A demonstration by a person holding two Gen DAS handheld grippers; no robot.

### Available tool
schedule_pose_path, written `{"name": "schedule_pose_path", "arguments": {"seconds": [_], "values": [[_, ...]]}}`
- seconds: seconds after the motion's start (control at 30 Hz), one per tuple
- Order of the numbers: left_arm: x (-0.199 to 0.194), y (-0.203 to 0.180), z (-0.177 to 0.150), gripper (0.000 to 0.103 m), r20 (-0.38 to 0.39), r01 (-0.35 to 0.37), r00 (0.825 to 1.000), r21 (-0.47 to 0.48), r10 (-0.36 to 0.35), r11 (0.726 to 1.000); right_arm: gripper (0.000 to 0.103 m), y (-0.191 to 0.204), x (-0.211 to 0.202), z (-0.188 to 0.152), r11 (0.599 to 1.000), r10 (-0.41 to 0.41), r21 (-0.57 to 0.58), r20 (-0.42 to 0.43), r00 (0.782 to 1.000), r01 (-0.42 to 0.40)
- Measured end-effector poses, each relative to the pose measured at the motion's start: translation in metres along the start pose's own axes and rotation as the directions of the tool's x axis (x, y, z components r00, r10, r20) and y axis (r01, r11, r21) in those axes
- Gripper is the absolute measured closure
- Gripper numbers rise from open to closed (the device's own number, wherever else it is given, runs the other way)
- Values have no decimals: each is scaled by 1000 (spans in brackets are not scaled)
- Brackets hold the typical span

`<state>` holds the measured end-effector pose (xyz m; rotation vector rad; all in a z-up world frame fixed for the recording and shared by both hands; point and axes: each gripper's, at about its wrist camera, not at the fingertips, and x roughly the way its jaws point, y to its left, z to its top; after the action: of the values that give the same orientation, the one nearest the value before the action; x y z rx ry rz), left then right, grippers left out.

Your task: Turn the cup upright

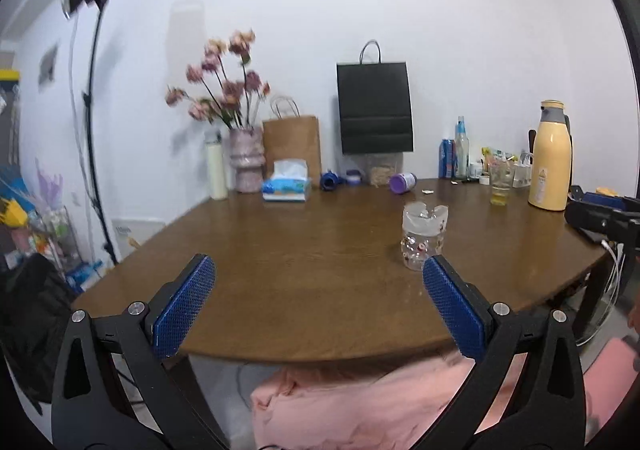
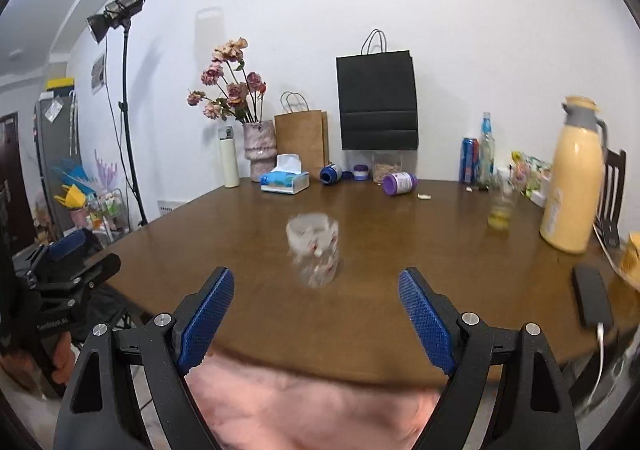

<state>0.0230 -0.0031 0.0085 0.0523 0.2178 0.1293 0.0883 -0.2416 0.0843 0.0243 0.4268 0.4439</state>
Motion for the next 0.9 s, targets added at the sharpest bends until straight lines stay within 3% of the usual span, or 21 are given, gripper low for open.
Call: {"name": "schedule_pose_path", "arguments": {"seconds": [0.1, 0.2, 0.23, 0.33, 0.9], "values": [[-24, -3, -15, 0, -9, -2, 1000, 33, 3, 999, 14, 11, -20, -24, 1000, 31, -3, 14, 999, -31], [-37, 9, -18, 0, 5, -101, 995, -18, 101, 995, 14, 17, -29, -35, 998, 55, -2, -4, 998, -55], [-39, 14, -16, 0, 18, -105, 994, -46, 106, 993, 14, 18, -29, -35, 998, 66, -3, -8, 998, -66], [-44, 17, -11, 0, 51, -94, 994, -58, 97, 994, 14, 22, -27, -34, 998, 57, -26, -20, 998, -57], [-44, 18, -11, 0, 42, -72, 996, -60, 75, 996, 14, 28, -22, -37, 996, 77, -33, -42, 996, -78]]}}
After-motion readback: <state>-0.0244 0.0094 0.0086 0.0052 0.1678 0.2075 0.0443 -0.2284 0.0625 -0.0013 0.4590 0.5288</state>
